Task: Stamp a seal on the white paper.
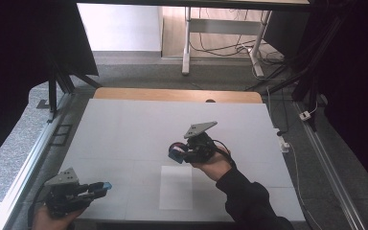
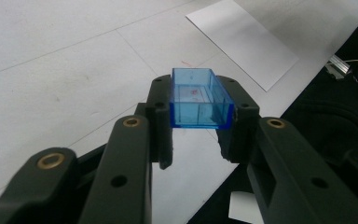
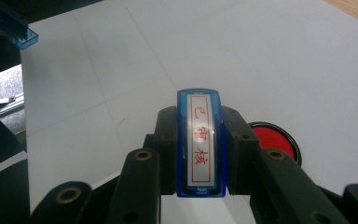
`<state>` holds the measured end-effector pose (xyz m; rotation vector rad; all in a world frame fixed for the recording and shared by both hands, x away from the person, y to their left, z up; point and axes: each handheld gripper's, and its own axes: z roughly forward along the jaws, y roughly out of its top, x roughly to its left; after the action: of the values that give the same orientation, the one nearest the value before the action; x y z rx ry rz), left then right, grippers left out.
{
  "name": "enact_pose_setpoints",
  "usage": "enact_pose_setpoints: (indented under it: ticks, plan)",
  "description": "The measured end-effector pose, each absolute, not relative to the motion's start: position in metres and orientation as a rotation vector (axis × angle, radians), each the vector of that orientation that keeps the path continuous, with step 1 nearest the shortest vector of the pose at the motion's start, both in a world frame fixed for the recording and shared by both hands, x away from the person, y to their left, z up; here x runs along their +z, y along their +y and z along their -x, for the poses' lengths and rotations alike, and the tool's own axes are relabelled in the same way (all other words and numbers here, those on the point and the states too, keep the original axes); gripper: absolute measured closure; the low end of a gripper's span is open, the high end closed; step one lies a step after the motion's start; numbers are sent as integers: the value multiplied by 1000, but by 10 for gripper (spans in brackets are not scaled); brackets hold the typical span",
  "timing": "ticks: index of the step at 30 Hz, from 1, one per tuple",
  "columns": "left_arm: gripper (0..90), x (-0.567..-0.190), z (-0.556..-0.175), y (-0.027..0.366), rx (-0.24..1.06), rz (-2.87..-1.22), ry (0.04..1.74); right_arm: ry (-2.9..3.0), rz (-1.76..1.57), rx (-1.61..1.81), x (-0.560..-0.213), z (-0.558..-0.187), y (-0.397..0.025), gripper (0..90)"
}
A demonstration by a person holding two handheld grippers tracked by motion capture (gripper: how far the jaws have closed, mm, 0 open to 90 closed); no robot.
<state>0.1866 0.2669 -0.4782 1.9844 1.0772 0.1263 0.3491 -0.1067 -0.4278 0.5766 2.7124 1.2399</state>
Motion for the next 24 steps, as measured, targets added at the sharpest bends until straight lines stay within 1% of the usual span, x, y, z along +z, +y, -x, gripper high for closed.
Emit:
enact_pose_setpoints:
  ticks: [24]
  plan:
    - [682,-478,-186,267,125,-1983,1074,2730,-547,1243,-427,-325,-109,711]
